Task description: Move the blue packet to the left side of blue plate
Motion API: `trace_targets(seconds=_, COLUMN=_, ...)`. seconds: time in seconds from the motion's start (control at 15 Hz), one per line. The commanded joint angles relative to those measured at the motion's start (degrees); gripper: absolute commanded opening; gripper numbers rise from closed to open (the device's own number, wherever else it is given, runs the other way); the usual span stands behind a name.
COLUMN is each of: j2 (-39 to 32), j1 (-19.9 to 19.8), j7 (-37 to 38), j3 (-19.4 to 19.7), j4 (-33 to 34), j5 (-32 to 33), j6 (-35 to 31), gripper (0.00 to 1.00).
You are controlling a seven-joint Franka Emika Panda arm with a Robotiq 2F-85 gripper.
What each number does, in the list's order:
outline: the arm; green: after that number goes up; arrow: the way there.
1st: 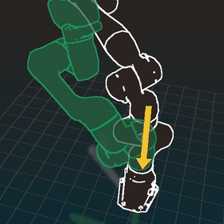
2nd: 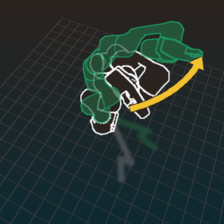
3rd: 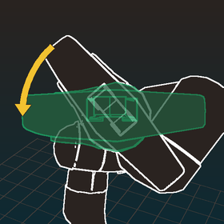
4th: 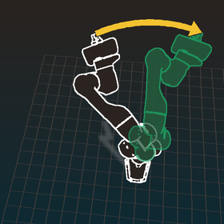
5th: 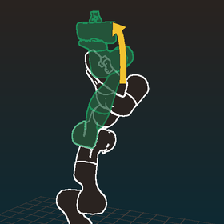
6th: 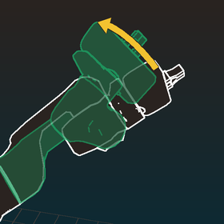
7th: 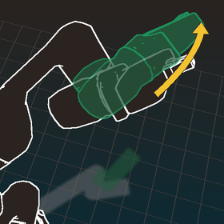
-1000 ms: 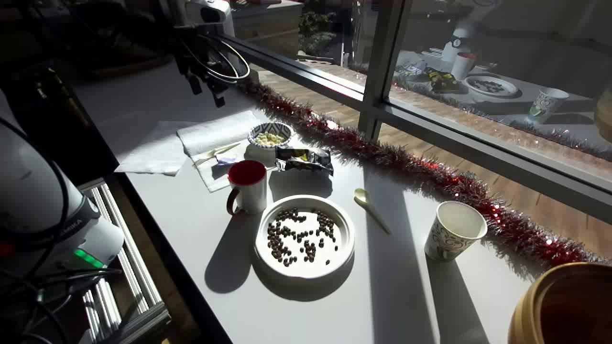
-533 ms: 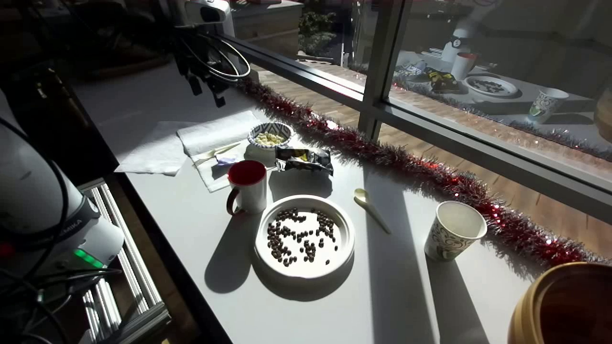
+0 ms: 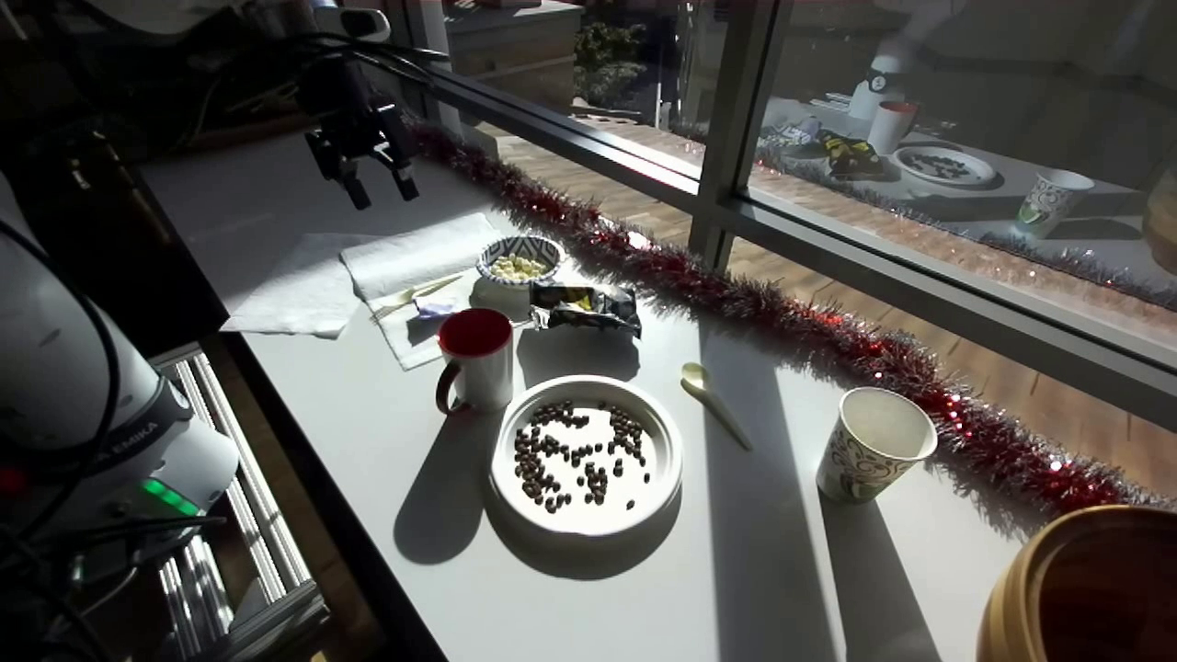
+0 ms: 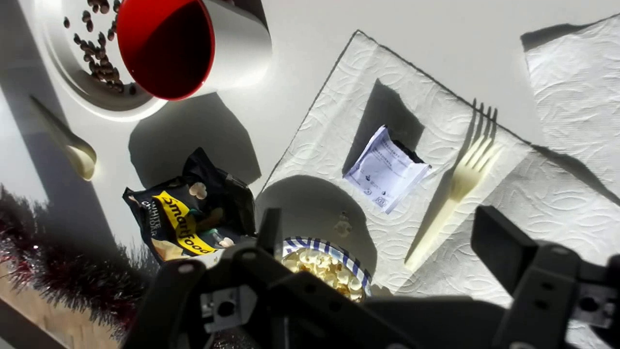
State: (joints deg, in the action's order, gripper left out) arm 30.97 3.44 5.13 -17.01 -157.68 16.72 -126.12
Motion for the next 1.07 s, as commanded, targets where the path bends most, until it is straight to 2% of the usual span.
trace_targets(seconds=0.0, j2=-4.02, j1=-1.09, j7=4.02, j3=-3.44, j4=0.03, j5=11.78, j6=-0.09, gripper=1.00)
trace_targets(seconds=0.27, j2=-9.40, j1=-2.66, j7=9.19, j3=-4.72, j4=-0.09, j5=29.34, j6=-2.62, gripper=1.00)
trace_targets(seconds=0.47, j2=-13.53, j1=-6.19, j7=17.07, j3=-9.05, j4=-0.20, j5=42.85, j6=-8.23, gripper=1.00)
trace_targets(seconds=0.6, j2=-17.74, j1=-5.98, j7=22.83, j3=-7.65, j4=-0.29, j5=51.76, j6=-12.00, gripper=1.00)
trace_targets(seconds=0.67, j2=-20.13, j1=-3.04, j7=24.83, j3=-3.76, j4=-0.38, j5=55.56, j6=-12.99, gripper=1.00)
trace_targets(seconds=0.73, j2=-21.93, j1=-2.86, j7=26.24, j3=-2.34, j4=-0.53, j5=59.29, j6=-14.07, gripper=1.00)
trace_targets(seconds=0.8, j2=-17.90, j1=0.22, j7=22.60, j3=-1.36, j4=-0.64, j5=53.21, j6=-10.72, gripper=1.00)
trace_targets(seconds=1.0, j2=-21.86, j1=0.14, j7=24.67, j3=0.72, j4=-0.59, j5=57.27, j6=-12.65, gripper=1.00)
